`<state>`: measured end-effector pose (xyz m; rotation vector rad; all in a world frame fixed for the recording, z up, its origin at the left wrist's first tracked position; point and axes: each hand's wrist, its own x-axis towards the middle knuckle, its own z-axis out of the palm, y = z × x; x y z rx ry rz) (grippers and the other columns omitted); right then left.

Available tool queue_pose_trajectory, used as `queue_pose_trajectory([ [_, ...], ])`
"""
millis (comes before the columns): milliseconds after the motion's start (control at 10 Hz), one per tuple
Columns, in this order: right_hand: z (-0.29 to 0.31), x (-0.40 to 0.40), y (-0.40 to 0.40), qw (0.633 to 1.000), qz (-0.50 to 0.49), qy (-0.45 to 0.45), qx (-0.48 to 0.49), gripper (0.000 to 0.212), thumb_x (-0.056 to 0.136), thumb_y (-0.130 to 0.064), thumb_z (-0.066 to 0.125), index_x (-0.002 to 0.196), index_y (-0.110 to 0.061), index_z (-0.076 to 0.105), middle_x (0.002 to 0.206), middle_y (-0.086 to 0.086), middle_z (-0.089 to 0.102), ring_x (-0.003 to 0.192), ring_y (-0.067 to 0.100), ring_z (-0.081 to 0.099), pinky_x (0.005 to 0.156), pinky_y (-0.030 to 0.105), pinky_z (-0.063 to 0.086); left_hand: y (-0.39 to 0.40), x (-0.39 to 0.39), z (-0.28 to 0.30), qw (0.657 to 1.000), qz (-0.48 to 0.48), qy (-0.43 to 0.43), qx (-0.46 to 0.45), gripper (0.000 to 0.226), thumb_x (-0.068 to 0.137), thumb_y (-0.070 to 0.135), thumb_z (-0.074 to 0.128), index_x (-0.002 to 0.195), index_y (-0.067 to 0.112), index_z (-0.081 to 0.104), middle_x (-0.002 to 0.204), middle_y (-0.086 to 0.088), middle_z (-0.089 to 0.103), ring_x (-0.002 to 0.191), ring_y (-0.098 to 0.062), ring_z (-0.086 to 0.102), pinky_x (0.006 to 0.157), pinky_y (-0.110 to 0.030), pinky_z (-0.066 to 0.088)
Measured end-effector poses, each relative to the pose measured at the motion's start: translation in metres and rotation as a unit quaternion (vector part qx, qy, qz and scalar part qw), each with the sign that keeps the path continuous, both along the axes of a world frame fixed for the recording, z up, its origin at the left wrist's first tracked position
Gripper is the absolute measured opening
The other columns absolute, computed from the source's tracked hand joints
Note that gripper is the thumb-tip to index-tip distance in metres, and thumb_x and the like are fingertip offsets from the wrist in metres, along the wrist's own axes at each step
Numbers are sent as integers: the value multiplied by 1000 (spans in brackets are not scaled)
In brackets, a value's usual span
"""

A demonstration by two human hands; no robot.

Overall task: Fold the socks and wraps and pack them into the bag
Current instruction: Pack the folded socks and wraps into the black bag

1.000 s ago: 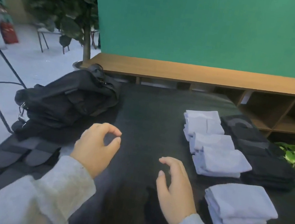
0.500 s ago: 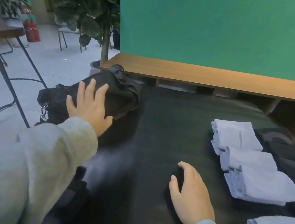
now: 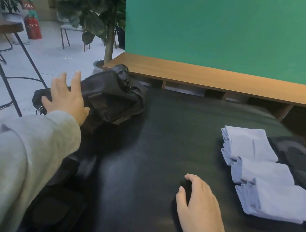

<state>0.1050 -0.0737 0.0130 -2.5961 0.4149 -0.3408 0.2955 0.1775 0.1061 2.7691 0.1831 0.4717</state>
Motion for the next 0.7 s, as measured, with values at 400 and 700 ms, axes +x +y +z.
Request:
queue_pose_trajectory([
  [400, 0, 0, 1, 1000, 4, 4, -15, 34, 97, -35, 36, 131, -31, 36, 137, -20, 38, 134, -1, 26, 103, 15, 20, -38, -9, -9, 987, -140, 47, 70, 23, 98, 26, 39, 104, 30, 61, 103, -1, 65, 103, -30, 57, 101, -48, 35],
  [700, 2, 0, 1, 1000, 6, 2, -1, 34, 97, -36, 34, 131, -33, 34, 138, -21, 36, 134, -2, 25, 105, 14, 20, -133, -27, -15, 979, -194, 61, 20, 30, 100, 24, 32, 101, 37, 59, 101, 1, 64, 109, -28, 53, 106, -63, 1],
])
